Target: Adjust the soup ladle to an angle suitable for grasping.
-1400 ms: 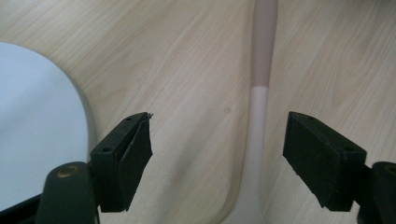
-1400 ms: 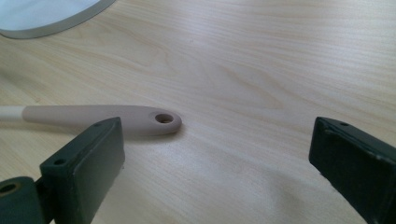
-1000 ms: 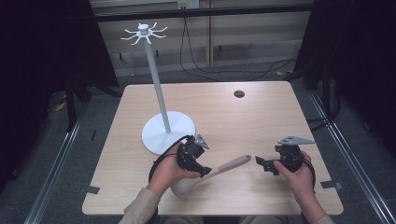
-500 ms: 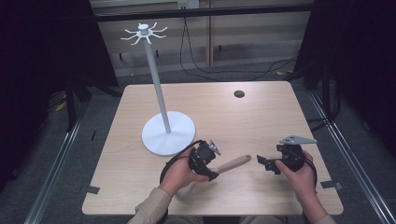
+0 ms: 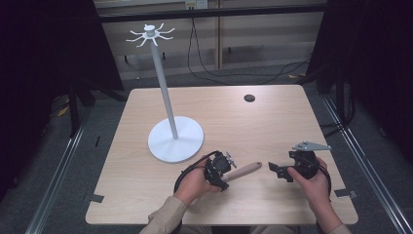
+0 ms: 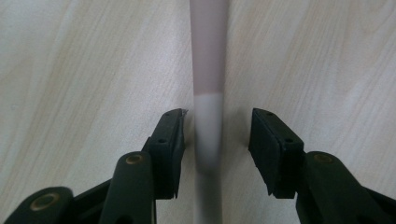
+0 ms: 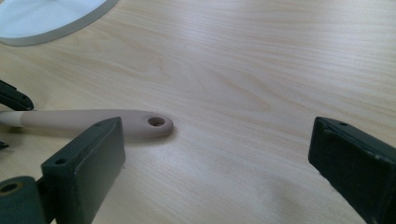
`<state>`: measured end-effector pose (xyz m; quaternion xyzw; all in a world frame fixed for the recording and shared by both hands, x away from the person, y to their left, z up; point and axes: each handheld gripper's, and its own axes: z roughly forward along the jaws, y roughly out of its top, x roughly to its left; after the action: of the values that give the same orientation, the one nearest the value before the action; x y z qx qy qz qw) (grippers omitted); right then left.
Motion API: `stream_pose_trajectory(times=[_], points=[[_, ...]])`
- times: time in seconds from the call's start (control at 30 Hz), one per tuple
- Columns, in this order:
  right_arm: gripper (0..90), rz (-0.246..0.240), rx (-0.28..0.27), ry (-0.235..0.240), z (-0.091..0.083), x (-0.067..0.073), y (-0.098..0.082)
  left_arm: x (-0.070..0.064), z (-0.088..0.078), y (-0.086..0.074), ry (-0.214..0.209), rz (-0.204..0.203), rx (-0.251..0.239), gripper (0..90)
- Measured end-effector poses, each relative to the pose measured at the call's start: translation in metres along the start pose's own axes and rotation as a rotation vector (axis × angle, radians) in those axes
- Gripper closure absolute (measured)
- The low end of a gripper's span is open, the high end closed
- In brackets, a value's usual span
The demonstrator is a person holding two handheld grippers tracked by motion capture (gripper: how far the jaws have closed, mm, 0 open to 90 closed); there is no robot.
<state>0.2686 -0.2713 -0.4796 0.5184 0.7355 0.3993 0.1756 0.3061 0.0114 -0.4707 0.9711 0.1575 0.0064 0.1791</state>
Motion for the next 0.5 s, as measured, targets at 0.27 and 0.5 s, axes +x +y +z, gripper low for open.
stream_pose_trajectory(times=[0.27,0.5], points=[[3.7,-0.002,0.003,-0.007,-0.0005,-0.0002,-0.0001,-0.0026,-0.0002,0.0066,0.032,0.03,0.039,73.5],[3.7,0.0,-0.002,-0.009,-0.0011,-0.0012,0.0,-0.0012,-0.0006,0.0056,-0.012,0.024,0.029,78.4]])
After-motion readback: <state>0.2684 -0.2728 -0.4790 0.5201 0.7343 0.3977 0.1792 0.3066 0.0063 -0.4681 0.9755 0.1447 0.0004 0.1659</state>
